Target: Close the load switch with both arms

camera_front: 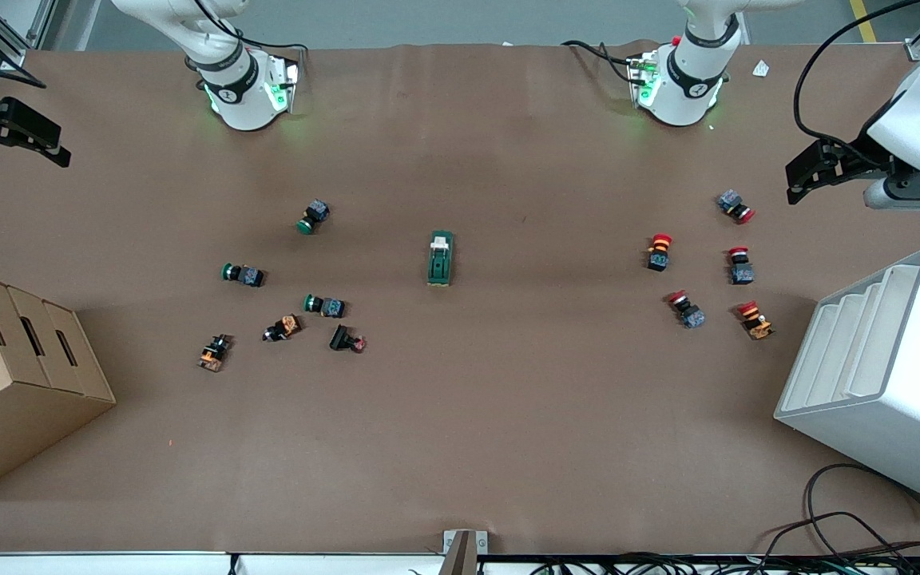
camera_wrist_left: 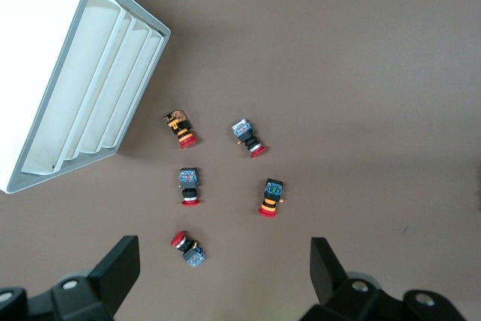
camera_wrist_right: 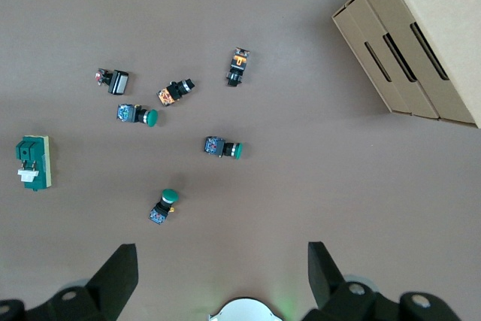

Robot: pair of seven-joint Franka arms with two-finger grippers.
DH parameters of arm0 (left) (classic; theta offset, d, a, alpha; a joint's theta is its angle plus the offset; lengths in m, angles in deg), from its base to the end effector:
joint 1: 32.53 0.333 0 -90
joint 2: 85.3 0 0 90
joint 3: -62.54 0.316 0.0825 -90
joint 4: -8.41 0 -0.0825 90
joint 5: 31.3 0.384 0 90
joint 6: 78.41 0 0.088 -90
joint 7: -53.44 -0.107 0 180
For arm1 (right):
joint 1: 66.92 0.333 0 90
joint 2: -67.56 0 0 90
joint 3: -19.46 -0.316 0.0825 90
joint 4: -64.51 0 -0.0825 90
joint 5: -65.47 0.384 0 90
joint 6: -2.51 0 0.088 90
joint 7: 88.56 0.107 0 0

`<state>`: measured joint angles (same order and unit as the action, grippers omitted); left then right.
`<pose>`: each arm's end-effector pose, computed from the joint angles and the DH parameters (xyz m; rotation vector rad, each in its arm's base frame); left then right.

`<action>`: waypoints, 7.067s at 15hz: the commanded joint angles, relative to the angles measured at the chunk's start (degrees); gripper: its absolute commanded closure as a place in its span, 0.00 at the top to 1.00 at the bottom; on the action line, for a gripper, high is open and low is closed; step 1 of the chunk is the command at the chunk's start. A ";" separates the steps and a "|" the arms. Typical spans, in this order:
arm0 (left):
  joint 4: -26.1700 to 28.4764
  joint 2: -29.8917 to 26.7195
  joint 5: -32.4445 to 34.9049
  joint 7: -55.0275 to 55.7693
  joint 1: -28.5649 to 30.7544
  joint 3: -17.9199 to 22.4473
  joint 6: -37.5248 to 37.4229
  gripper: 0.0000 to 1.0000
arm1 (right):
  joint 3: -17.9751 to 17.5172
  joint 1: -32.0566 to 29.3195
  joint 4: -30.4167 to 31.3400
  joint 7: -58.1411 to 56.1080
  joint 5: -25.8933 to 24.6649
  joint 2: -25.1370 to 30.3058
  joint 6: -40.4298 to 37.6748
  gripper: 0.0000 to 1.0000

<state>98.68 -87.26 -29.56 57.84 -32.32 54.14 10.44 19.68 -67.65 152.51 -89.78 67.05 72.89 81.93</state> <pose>0.5369 -0.0754 0.6391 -3.1057 0.1015 -0.0200 0.5049 -0.0051 0.6743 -3.1117 -0.0141 0.0874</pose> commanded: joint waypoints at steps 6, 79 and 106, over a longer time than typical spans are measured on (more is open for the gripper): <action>-5.81 4.59 -0.85 -0.01 -1.00 -0.83 -0.35 1.00 | -0.05 -0.59 0.86 -0.97 0.61 1.09 0.20 1.00; 10.36 52.67 97.05 148.45 -61.82 -3.29 27.95 1.00 | -0.66 42.83 31.36 65.74 19.42 -26.78 69.55 1.00; 10.36 52.24 96.44 148.54 -62.17 -3.29 27.69 1.00 | -0.75 48.81 29.17 68.46 19.68 -35.04 80.18 1.00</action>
<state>110.33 -36.06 67.12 205.25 -94.12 50.87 37.35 18.52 -19.67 182.58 -21.62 85.23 38.22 161.70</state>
